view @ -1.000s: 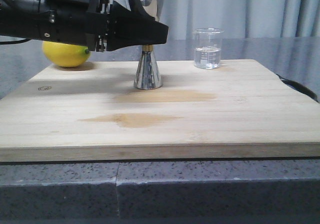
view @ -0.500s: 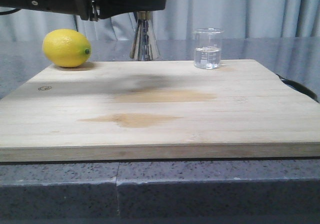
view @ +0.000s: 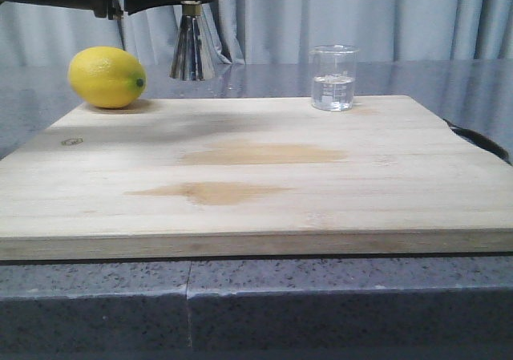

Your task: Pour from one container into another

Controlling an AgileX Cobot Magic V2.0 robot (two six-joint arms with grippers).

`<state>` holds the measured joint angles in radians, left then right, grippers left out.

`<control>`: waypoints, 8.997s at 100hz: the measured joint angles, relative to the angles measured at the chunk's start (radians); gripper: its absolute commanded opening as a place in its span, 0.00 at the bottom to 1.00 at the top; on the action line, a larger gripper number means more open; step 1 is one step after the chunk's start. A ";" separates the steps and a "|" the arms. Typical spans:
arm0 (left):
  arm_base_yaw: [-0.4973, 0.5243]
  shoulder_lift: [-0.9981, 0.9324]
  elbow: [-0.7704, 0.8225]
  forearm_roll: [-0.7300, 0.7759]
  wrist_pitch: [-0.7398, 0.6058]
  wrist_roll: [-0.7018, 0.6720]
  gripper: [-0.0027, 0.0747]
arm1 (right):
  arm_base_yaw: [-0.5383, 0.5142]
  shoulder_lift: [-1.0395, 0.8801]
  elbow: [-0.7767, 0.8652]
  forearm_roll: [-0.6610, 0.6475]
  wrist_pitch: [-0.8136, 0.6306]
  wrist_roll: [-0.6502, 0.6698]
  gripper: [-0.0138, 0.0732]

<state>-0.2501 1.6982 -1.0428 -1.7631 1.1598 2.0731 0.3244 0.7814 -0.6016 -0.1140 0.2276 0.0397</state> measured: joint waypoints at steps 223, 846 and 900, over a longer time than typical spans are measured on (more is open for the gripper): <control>0.000 0.000 0.000 0.002 0.000 -0.003 0.36 | 0.016 1.004 -0.100 -0.004 -1.104 0.000 0.53; 0.000 0.000 0.000 0.002 0.000 -0.003 0.36 | 0.472 0.667 -0.828 -0.838 0.242 -0.457 0.53; 0.000 0.000 0.000 0.004 0.000 -0.003 0.36 | 0.472 0.667 -0.828 -0.894 0.234 -0.457 0.53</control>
<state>-0.2501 1.6982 -1.0428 -1.7592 1.1598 2.0700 0.7963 1.4486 -1.4293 -1.0080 0.4620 -0.4168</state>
